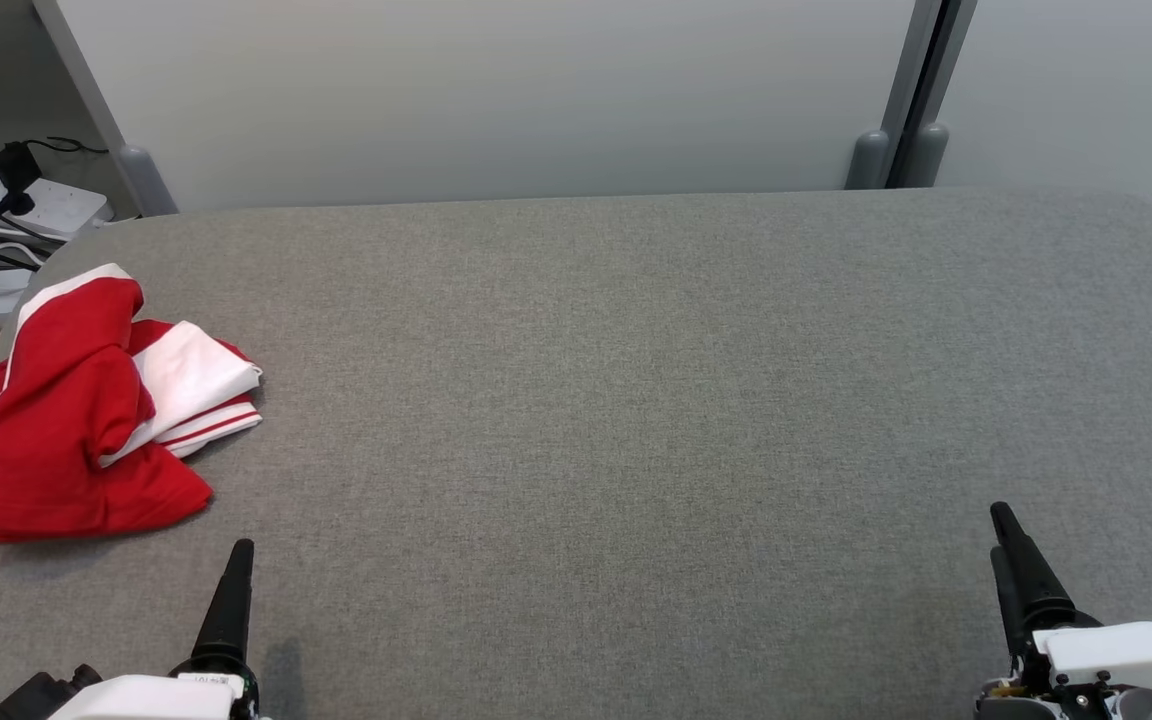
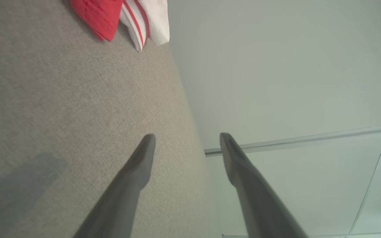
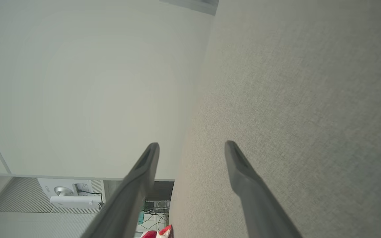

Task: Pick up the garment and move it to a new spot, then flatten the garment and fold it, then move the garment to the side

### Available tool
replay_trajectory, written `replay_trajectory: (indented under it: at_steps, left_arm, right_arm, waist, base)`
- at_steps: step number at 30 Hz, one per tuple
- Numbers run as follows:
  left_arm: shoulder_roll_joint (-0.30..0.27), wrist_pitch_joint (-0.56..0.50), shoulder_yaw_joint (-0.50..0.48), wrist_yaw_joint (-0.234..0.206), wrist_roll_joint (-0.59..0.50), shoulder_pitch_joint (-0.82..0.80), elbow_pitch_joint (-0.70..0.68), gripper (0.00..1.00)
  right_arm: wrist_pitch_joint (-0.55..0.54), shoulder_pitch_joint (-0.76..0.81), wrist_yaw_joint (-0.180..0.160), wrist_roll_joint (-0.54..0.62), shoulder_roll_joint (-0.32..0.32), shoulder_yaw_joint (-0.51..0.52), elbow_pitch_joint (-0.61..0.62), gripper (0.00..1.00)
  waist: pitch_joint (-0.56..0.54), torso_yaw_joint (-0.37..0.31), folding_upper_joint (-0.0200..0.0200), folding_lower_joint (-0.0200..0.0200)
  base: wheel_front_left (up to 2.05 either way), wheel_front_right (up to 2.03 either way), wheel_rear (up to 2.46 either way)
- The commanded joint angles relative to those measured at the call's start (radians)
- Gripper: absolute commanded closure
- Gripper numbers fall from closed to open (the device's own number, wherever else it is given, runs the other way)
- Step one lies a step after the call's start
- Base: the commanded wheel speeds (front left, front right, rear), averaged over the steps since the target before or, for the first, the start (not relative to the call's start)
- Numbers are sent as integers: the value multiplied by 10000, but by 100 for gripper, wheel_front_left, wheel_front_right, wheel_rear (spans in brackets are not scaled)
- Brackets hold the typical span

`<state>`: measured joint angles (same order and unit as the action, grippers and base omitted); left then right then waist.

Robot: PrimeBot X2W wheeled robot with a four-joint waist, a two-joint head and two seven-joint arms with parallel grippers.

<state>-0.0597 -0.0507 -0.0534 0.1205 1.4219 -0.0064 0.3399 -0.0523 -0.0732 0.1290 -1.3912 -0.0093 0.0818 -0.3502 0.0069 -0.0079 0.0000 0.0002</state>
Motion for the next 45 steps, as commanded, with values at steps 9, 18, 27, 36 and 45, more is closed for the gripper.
replay_trajectory:
  at_steps: [9,18,27,36,45]
  left_arm:
    - [-414,330,-23,34,-1154,-606,-534,0]
    - [-564,567,18,40,-1949,-687,-654,0]
    - [-748,834,66,46,-2866,-805,-593,0]
    - [-928,1101,132,53,-3796,-934,-475,0]
    - [-1158,1399,228,60,-5034,-1111,-345,0]
  right_arm:
    - [380,-631,6,1314,-181,-366,464,0]
    - [615,-771,7,2193,-200,-597,531,0]
    - [878,-993,8,3242,-222,-863,513,0]
    - [1141,-1232,9,4327,-244,-995,381,0]
    - [1436,-1492,10,5593,-268,-994,246,0]
  waist:
    - [8,-41,0,-2]
    - [5,-78,0,-2]
    - [4,-149,0,-2]
    - [24,-239,0,-2]
    - [22,-383,0,-2]
  base:
    - [0,0,0]
    - [0,0,0]
    - [0,0,0]
    - [0,0,0]
    - [0,0,0]
